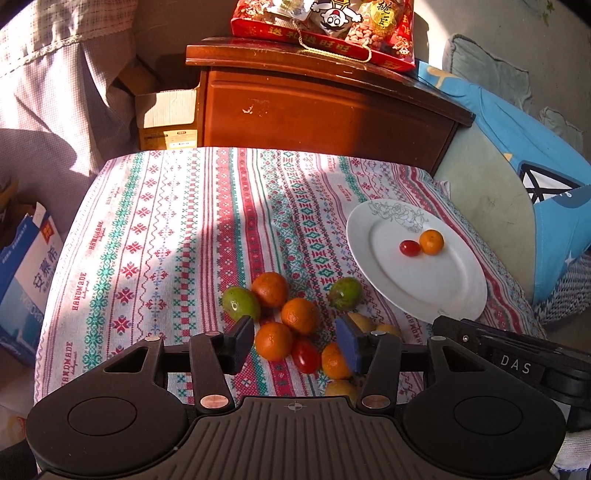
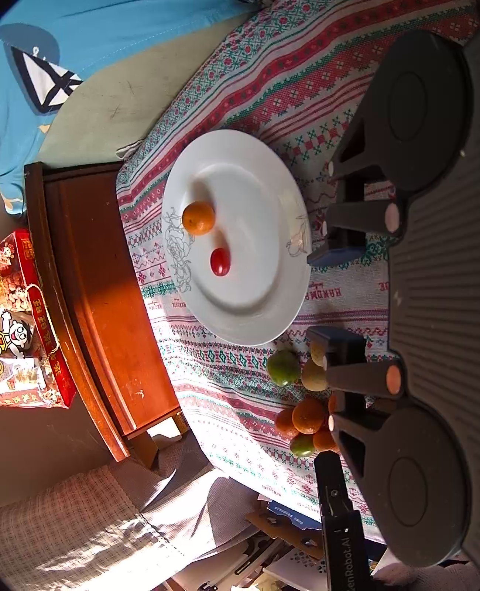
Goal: Organize fruits
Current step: 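Move both tools back from the plate to the fruit cluster, then grasp a brown kiwi with the left tool while the right tool grasps another kiwi, then lower the kiwi onto the plate with the left tool while the right tool releases its kiwi there, then move both tools back to the remaining fruit cluster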
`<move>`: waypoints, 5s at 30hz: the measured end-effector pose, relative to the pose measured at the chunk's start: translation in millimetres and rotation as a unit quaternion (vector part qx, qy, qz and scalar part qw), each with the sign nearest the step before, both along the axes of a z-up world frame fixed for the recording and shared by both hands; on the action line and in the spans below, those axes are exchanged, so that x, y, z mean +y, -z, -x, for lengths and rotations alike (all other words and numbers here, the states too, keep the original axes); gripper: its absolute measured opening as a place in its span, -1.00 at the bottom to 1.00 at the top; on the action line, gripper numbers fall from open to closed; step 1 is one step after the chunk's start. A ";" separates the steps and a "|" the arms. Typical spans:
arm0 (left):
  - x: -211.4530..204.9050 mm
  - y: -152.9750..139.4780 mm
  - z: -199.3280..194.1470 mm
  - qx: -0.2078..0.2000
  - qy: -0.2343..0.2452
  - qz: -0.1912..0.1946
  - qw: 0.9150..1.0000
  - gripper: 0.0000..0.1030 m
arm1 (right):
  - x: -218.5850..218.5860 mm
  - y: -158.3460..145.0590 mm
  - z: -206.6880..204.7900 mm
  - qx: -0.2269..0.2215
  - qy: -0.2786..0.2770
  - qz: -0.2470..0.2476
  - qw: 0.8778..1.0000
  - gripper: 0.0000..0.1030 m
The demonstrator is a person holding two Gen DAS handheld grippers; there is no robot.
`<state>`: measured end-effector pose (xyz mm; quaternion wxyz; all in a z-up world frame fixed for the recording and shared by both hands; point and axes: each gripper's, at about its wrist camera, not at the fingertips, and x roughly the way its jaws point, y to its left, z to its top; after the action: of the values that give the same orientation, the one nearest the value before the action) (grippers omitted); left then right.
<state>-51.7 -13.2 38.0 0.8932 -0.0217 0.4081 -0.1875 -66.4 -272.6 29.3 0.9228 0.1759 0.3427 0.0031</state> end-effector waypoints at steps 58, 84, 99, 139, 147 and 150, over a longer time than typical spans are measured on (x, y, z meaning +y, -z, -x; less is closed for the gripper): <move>-29.7 46.6 40.1 -0.023 0.067 -0.018 0.997 -0.53 | 21.5 23.2 -18.4 -0.002 -0.063 -0.025 0.998 -0.51; -27.2 -32.0 -6.1 -0.085 0.058 0.006 0.995 -0.53 | -46.6 -50.4 -9.4 -0.045 -0.017 -0.016 0.999 -0.50; -78.0 1.9 -63.4 -0.033 0.096 0.003 0.995 -0.53 | -57.2 -12.7 -32.3 0.012 0.018 -0.038 0.999 -0.50; -49.9 -22.5 -68.3 -0.031 0.045 0.009 0.998 -0.09 | -24.5 -17.9 -28.8 -0.008 -0.037 -0.001 0.999 -0.19; -11.4 -19.4 -49.9 -0.030 0.006 0.013 0.999 -0.09 | -7.5 -15.0 -21.3 -0.013 -0.077 -0.004 0.997 -0.19; 0.0 -15.3 -44.0 -0.030 -0.003 0.007 1.000 -0.09 | 0.6 -12.9 -19.1 -0.011 -0.095 -0.003 0.995 -0.19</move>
<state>-7.8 -13.2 53.3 0.9054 -0.0237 0.3798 -0.1884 -47.3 -272.1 42.1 0.9216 0.1453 0.3475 0.0942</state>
